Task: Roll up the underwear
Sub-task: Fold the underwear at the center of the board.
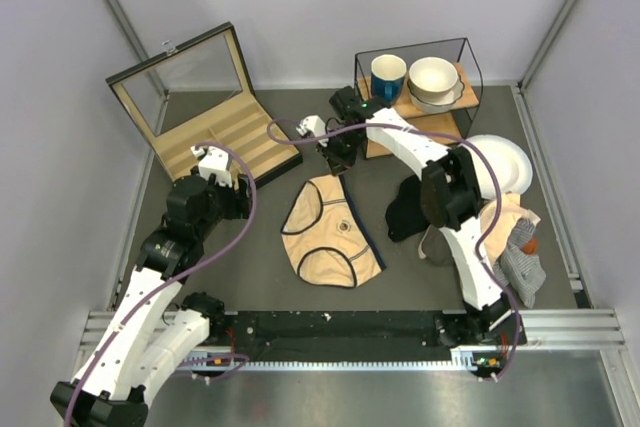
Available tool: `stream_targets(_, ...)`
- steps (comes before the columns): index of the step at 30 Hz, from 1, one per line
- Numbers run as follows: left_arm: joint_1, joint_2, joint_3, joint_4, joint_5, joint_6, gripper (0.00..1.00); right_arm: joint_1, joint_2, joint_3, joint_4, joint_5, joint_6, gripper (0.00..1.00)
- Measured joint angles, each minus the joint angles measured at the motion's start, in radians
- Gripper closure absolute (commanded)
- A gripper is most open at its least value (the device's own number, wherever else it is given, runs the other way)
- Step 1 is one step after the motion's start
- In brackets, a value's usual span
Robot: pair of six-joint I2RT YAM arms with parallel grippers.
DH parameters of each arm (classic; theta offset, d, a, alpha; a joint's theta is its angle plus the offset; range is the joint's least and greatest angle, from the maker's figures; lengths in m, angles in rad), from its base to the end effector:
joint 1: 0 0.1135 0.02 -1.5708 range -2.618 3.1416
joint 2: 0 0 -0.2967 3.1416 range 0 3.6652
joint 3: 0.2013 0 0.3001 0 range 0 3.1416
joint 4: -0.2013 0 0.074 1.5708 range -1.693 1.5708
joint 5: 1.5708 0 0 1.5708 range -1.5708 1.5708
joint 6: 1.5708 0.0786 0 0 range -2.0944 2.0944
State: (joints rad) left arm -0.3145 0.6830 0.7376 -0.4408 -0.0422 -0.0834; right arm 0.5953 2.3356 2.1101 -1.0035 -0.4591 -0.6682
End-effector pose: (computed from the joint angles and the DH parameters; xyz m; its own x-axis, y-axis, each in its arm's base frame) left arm 0.2116 -0.0654 0.3193 -0.3796 0.0360 -0.9245 0.2411 0.9686 -0.0613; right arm 0.4556 0.3506 0.1842 -0.2247 -0.8230 -0.5218 -0.9744 0.1899 0.1200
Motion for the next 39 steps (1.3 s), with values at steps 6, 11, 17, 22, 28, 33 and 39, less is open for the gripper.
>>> stream_targets(6, 0.000, 0.000, 0.000, 0.000, 0.000, 0.000, 0.27, -0.003, -0.107, -0.037, 0.008, -0.074, -0.010, 1.00)
stream_targets(11, 0.000, 0.000, 0.000, 0.000, -0.003, 0.000, 0.27, -0.003, -0.216, -0.160, 0.012, -0.142, -0.048, 1.00)
stream_targets(17, 0.003, 0.000, 0.000, 0.000, -0.003, 0.000, 0.27, -0.003, -0.333, -0.331, 0.010, -0.204, -0.108, 1.00)
stream_targets(22, 0.006, 0.001, 0.000, 0.000, -0.003, 0.000, 0.27, -0.003, -0.442, -0.474, 0.007, -0.243, -0.157, 1.00)
stream_targets(28, 0.006, 0.005, 0.000, 0.000, -0.003, 0.000, 0.27, -0.002, -0.573, -0.628, 0.008, -0.263, -0.212, 1.00)
stream_targets(33, 0.007, 0.011, 0.000, 0.000, -0.002, 0.000, 0.27, 0.001, -0.652, -0.737, 0.010, -0.268, -0.248, 1.00)
stream_targets(39, 0.008, 0.020, 0.000, 0.001, 0.005, -0.001, 0.23, 0.019, -0.716, -0.842, 0.006, -0.269, -0.274, 1.00)
